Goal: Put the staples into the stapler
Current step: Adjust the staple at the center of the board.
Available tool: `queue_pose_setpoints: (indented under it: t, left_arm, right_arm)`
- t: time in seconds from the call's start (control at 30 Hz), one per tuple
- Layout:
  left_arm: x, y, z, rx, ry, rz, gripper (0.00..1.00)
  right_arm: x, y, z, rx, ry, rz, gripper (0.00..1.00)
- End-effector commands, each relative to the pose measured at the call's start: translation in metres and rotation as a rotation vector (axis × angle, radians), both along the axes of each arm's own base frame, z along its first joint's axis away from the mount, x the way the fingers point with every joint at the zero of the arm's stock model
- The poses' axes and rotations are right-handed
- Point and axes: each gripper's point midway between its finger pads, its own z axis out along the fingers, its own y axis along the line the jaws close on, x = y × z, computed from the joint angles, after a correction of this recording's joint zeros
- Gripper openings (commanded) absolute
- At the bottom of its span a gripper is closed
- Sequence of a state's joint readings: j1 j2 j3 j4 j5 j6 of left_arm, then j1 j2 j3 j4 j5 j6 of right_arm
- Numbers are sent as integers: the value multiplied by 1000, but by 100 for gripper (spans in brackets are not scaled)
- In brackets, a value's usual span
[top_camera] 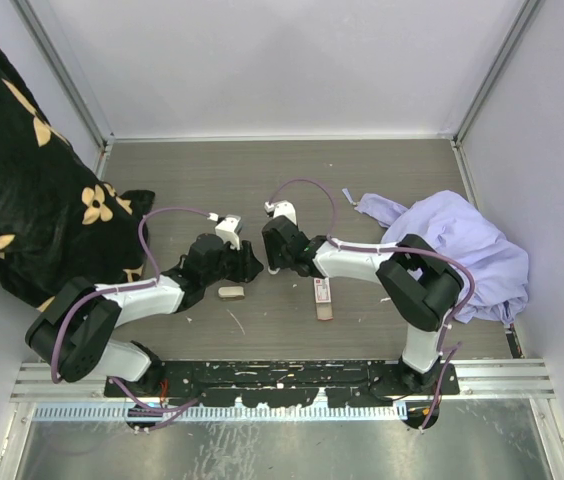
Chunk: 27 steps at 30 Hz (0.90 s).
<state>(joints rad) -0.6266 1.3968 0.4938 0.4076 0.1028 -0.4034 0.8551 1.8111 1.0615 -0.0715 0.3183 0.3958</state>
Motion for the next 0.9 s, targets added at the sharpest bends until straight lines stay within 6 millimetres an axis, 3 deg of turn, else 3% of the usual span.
queue_pose_setpoints:
  t: [0.0, 0.3, 0.47, 0.73, 0.87]
  left_arm:
    - [8, -8, 18, -39, -65, -12, 45]
    - [8, -9, 18, -40, -64, -16, 45]
    - [8, -10, 17, -39, -58, -19, 45]
    - [15, -26, 22, -81, -31, -26, 44]
    - [24, -32, 25, -99, -20, -10, 43]
  right_arm:
    - [9, 7, 20, 34, -51, -18, 50]
    - [0, -4, 24, 42, -51, -32, 48]
    - [-3, 0, 30, 75, -49, -21, 45]
    - [-2, -2, 47, 98, -79, -23, 43]
    - [-3, -4, 45, 87, -75, -28, 41]
